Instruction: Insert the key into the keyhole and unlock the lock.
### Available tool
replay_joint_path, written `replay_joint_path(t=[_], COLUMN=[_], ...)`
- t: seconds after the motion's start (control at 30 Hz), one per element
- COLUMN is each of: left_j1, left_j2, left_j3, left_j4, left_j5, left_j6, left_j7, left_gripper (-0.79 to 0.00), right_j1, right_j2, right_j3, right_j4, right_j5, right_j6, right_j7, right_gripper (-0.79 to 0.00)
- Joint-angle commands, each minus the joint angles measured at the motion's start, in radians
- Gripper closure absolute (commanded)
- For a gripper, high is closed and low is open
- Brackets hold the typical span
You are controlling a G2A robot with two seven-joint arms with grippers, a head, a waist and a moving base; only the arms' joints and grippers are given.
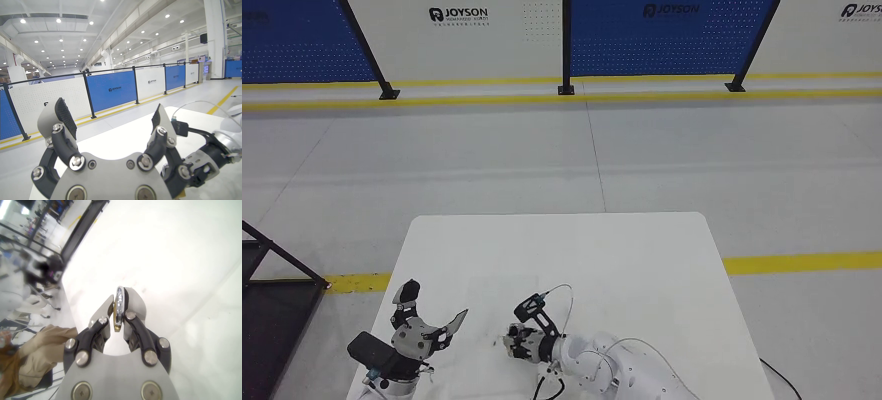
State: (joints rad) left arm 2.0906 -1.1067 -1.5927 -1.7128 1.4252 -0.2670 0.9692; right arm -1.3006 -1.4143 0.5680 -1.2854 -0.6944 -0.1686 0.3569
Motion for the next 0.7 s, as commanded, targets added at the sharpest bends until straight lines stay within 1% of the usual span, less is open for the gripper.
replay_joint_path(t=[0.0, 0.13, 0.27, 0.57, 0.67], left_j1=[0.0, 0.0, 0.0, 0.0, 0.0], left_j2=[0.0, 0.0, 0.0, 0.0, 0.0], left_j3=[0.0, 0.0, 0.0, 0.0, 0.0], left_j4=[0.0, 0.0, 0.0, 0.0, 0.0], left_j5=[0.0, 0.0, 0.0, 0.0, 0.0], left_j6=[0.0, 0.0, 0.0, 0.0, 0.0], left_j7=[0.0, 0.0, 0.0, 0.0, 0.0], left_gripper=[-0.785, -0.785, -0.785, -0.785, -0.785], right_j1=[0.006, -0.003, -0.027, -0.149, -0.194], right_j2=[-0.003, -0.002, 0.012, 0.074, 0.092], right_j3=[-0.009, -0.012, 0.004, 0.093, 0.127], right_j4=[0.005, -0.009, -0.058, -0.244, -0.312], right_j5=[-0.016, -0.051, -0.096, -0.212, -0.253], right_j6=[0.01, 0.019, 0.018, -0.009, -0.011], right_j7=[0.005, -0.008, -0.024, -0.058, -0.093], right_gripper=[-0.785, -0.785, -0.785, -0.785, -0.785])
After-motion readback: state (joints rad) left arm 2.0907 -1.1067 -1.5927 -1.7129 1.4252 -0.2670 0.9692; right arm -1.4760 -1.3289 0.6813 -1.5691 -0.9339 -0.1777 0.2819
